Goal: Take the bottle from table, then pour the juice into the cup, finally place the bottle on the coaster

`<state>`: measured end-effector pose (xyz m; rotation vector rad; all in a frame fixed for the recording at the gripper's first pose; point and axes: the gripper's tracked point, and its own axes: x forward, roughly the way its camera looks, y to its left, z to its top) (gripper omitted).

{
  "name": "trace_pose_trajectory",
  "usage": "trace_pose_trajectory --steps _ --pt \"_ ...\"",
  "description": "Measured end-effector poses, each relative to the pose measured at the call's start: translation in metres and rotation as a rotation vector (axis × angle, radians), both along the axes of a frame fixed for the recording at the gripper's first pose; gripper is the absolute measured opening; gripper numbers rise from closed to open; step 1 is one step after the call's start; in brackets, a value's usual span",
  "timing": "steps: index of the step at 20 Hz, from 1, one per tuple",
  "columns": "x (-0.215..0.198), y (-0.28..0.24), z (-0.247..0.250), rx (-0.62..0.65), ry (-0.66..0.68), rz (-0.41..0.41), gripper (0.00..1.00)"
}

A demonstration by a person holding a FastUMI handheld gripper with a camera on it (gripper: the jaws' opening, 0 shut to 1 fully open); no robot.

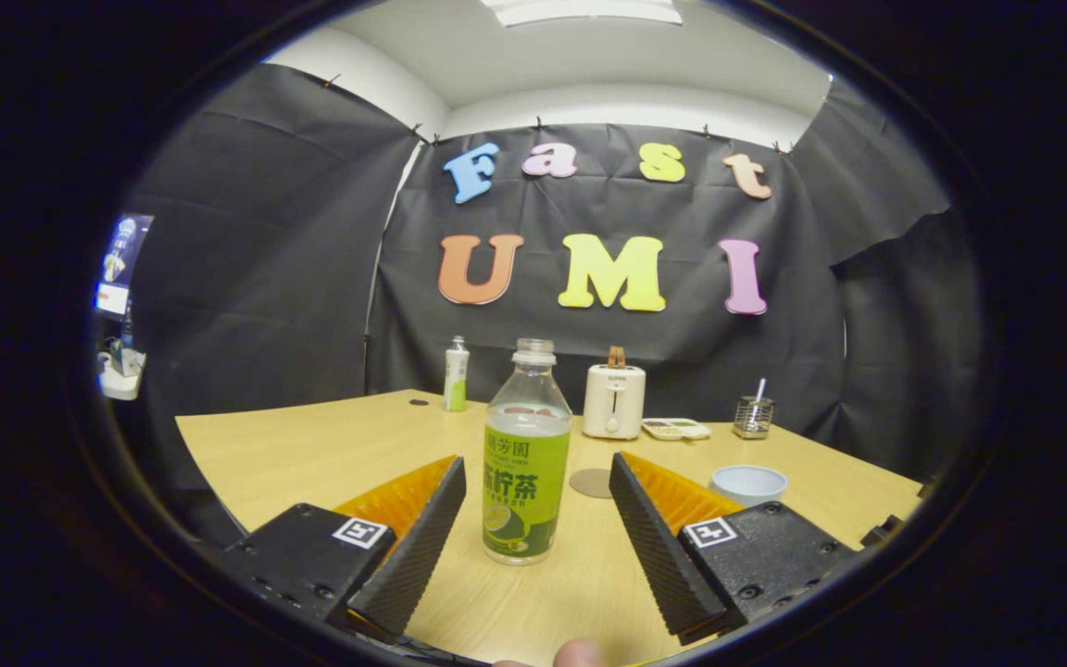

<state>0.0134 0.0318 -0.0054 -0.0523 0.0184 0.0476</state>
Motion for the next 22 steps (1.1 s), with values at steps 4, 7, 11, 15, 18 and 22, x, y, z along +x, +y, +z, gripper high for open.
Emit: trace_pose_trajectory --steps 4,7,11,15,18,22 --pt "-0.002 -0.003 0.002 0.012 -0.006 -0.01 1.0" --pt "-0.002 -0.004 0.002 0.035 -0.007 -0.005 1.0" --pt "0.003 -0.01 -0.005 0.069 0.033 -0.008 1.0" --pt "0.005 -0.007 -0.006 0.061 0.042 -0.005 1.0" --pt "0.007 -0.004 -0.007 0.061 0.05 0.002 1.0" --pt "0.016 0.0 -0.008 0.073 0.071 -0.003 1.0"
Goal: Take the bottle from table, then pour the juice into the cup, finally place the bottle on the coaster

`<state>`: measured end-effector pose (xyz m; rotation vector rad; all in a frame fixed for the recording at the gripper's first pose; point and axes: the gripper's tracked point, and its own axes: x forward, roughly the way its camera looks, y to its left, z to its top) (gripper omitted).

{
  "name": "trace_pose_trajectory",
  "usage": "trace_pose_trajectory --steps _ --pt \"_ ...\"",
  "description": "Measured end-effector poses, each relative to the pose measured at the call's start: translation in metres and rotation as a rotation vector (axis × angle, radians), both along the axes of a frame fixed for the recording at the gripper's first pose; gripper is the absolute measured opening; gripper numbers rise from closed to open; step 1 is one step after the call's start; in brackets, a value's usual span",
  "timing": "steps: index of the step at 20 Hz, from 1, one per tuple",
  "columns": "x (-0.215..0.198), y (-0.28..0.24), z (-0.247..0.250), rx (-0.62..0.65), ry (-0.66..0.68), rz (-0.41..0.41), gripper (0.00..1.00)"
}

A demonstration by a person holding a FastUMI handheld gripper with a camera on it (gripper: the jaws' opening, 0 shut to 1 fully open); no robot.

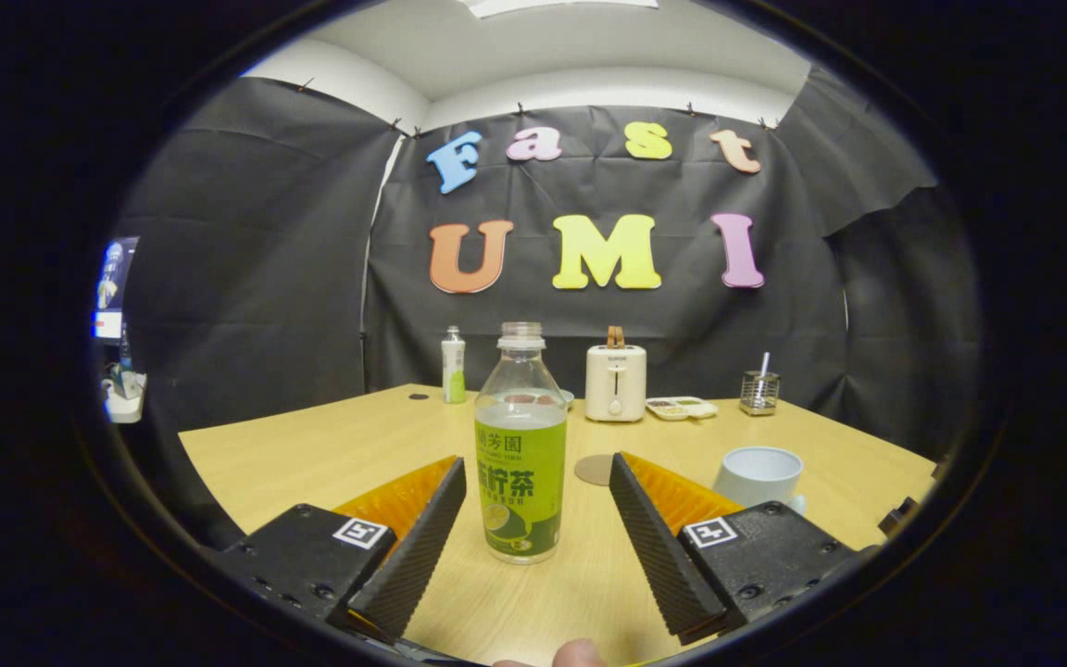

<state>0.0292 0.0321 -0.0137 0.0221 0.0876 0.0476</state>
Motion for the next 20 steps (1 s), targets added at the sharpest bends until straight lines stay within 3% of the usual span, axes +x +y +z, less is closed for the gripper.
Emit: trace_pose_trajectory --steps 18,20 --pt "0.045 0.02 -0.046 0.046 0.293 0.005 1.0" --pt "0.045 0.021 -0.046 0.053 0.306 0.004 0.97"
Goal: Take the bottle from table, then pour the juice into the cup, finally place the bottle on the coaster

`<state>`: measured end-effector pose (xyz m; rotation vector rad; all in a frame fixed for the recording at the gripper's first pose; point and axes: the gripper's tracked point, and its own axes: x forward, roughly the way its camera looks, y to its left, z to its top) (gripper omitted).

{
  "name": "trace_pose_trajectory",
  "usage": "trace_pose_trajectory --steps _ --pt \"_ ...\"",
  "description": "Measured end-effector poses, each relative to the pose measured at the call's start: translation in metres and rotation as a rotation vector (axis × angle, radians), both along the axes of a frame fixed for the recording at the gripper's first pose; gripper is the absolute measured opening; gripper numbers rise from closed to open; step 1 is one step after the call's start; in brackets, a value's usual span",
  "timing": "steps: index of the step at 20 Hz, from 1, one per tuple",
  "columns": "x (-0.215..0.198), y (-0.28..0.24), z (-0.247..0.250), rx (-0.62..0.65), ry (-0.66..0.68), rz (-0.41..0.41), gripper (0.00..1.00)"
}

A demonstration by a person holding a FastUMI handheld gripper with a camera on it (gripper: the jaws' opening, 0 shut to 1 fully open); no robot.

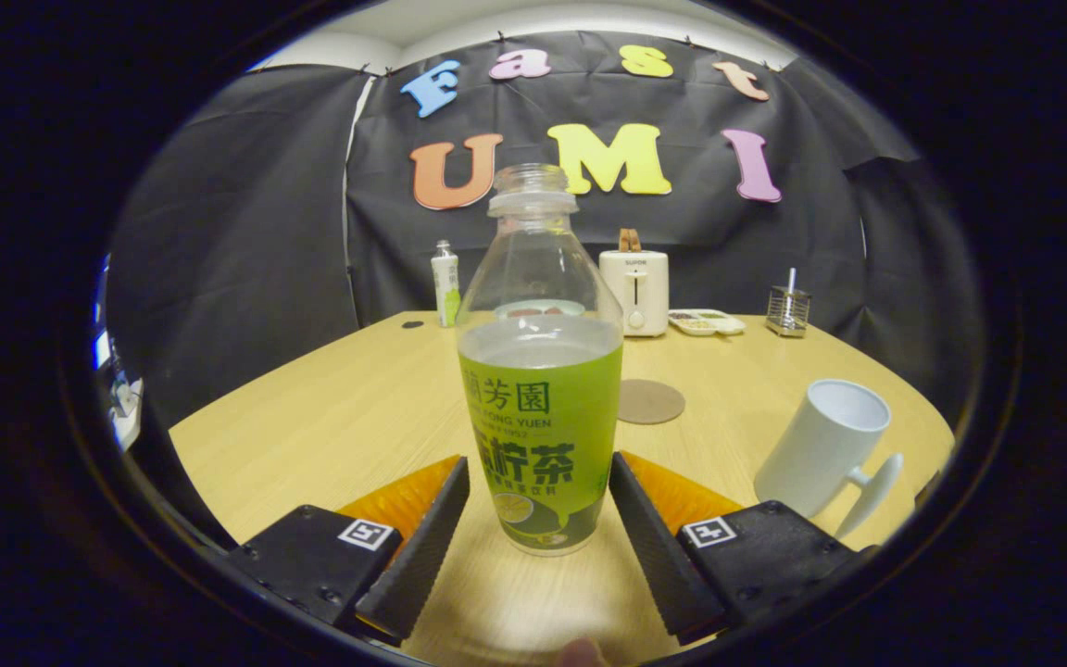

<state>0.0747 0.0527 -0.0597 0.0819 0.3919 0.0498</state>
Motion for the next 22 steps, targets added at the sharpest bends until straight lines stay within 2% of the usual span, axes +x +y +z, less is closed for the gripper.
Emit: trace_pose_trajectory --steps 3,6,9,14,22 --pt "0.001 0.0 0.001 0.033 0.012 -0.001 0.84" --pt "0.001 0.004 0.001 0.079 0.015 0.016 0.82" --pt "0.0 0.002 0.008 0.182 0.017 0.032 0.78" --pt "-0.005 -0.011 0.036 0.431 -0.041 0.045 0.76" --pt "-0.015 -0.025 0.049 0.727 -0.044 0.111 0.75"
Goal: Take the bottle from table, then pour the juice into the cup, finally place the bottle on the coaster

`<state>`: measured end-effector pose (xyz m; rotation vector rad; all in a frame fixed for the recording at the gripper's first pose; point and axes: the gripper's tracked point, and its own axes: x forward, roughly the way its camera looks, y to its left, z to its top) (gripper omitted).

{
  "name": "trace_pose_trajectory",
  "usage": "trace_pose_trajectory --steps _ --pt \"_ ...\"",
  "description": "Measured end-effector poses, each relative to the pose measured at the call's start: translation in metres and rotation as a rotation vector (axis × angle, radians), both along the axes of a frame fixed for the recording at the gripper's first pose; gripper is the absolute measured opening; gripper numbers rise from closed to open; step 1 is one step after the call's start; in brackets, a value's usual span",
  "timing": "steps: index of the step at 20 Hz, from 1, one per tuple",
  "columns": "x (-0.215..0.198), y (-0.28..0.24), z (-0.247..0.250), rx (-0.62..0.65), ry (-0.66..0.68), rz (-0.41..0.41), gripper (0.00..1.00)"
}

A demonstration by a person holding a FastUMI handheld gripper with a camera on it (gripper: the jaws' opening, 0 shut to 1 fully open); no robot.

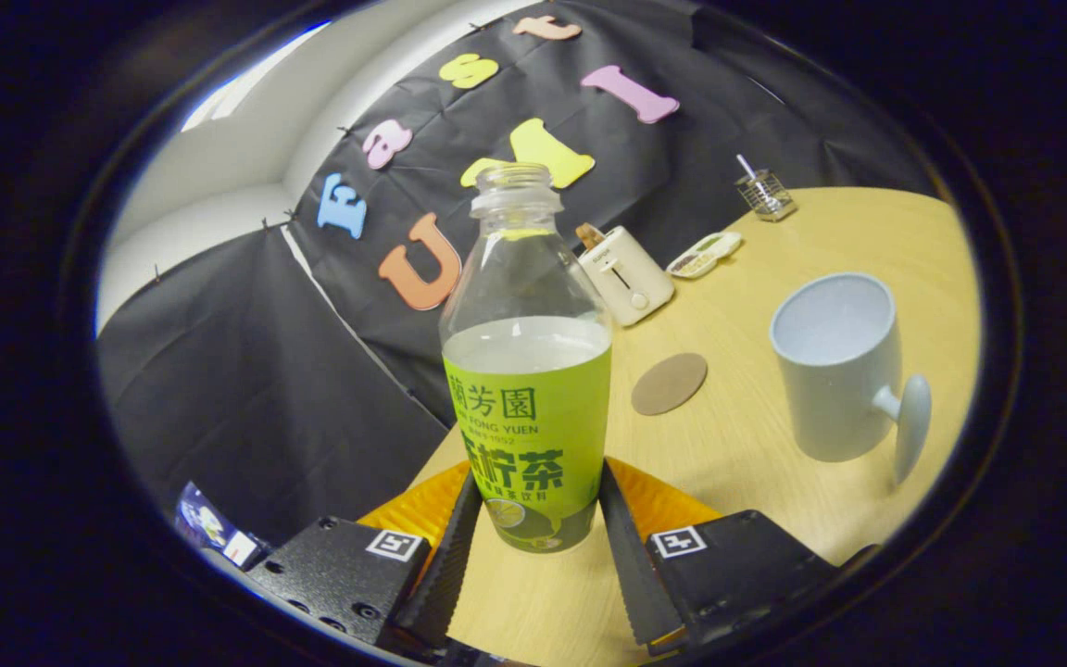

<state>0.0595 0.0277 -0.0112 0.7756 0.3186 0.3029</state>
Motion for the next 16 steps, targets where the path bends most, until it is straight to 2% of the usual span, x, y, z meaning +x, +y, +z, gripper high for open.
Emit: trace_pose_trajectory --steps 12,16 --pt "-0.008 -0.01 0.006 0.336 0.086 0.092 0.75" --pt "-0.009 -0.018 0.007 0.426 0.112 0.096 0.75"
